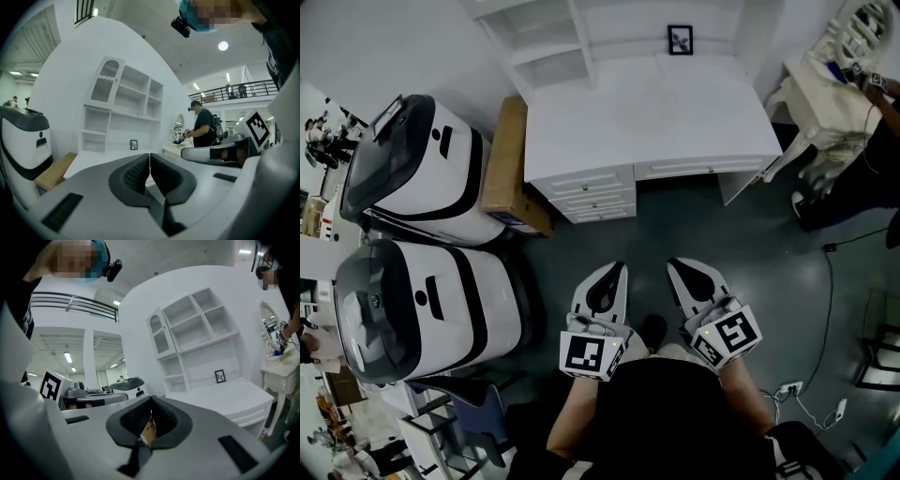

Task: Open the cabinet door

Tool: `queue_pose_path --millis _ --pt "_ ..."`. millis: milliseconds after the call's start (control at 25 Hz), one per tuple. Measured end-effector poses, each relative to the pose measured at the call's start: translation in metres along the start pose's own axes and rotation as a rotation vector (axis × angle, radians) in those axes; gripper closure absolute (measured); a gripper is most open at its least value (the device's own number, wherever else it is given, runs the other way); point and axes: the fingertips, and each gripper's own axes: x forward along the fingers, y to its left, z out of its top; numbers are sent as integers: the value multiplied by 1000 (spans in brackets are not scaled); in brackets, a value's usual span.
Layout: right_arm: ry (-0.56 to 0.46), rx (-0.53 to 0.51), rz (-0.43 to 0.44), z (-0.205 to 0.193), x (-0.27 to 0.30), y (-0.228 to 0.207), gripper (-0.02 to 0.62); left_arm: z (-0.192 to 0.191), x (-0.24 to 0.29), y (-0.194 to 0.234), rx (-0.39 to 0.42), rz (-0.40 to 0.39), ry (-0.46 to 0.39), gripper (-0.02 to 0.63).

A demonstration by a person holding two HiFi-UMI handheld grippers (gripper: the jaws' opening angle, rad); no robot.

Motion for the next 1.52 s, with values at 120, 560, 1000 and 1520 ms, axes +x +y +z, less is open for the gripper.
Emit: queue_pose_path --millis 120,560,1000,1520 --pt "8 -4 -17 6 23 -13 578 -1 20 17 -4 -13 7 584" --pt "33 -15 -72 34 137 -53 578 17 100 114 5 -54 26 584" --pt "48 -4 -141 34 229 -65 578 6 144 195 5 -141 99 583" --pt "149 36 -143 -12 277 -72 578 -50 159 242 -86 -151 215 583"
